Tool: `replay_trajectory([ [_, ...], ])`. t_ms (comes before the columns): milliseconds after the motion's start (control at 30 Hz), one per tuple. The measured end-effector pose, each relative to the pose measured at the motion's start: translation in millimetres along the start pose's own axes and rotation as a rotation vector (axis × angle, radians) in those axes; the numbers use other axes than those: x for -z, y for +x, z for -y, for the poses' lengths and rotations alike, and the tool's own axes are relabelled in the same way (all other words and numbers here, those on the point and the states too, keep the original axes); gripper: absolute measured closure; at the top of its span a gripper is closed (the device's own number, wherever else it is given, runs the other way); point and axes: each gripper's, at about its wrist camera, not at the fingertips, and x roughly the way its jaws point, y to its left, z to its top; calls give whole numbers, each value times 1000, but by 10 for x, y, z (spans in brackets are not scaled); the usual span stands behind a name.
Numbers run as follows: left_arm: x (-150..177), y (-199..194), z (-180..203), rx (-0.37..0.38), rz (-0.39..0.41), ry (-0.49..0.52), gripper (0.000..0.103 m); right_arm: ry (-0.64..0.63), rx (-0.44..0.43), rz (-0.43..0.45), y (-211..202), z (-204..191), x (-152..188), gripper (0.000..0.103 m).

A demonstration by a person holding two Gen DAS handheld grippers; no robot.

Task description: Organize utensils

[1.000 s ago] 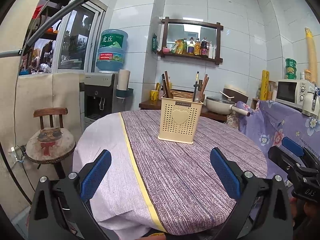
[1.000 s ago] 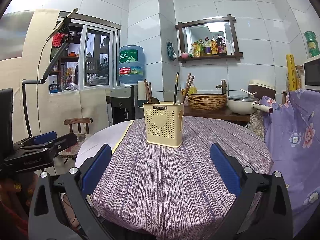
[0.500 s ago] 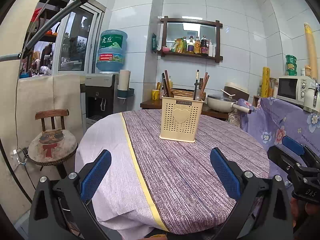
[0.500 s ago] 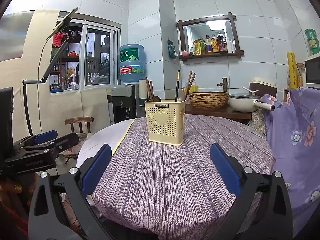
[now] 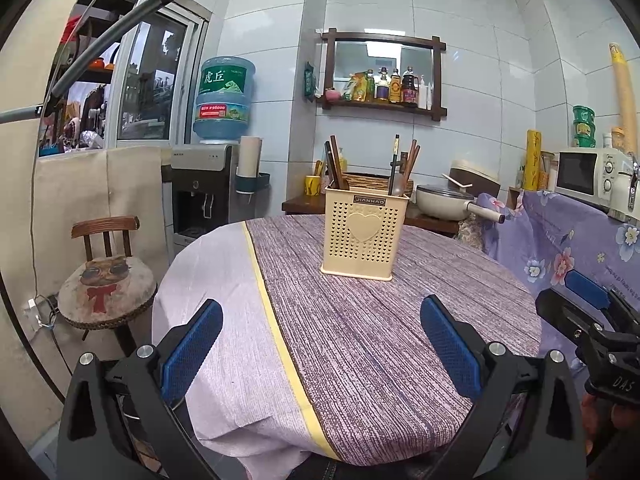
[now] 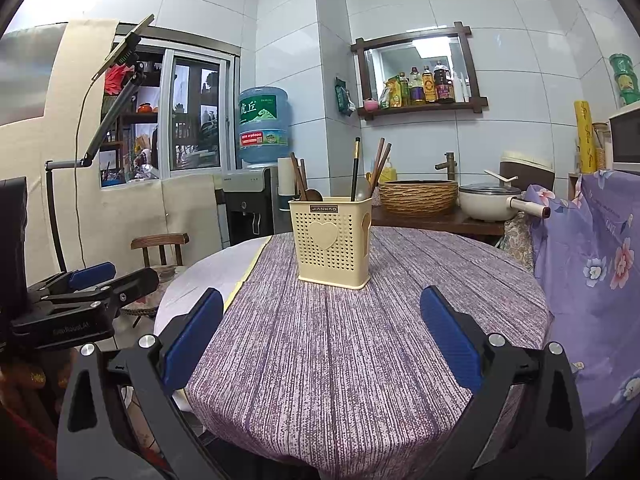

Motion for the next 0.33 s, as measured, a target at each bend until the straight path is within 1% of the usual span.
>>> replay_trajectory([
  [333,0,49,-29,-10,-29,-2,5,6,2,-4,9,-2,7,6],
])
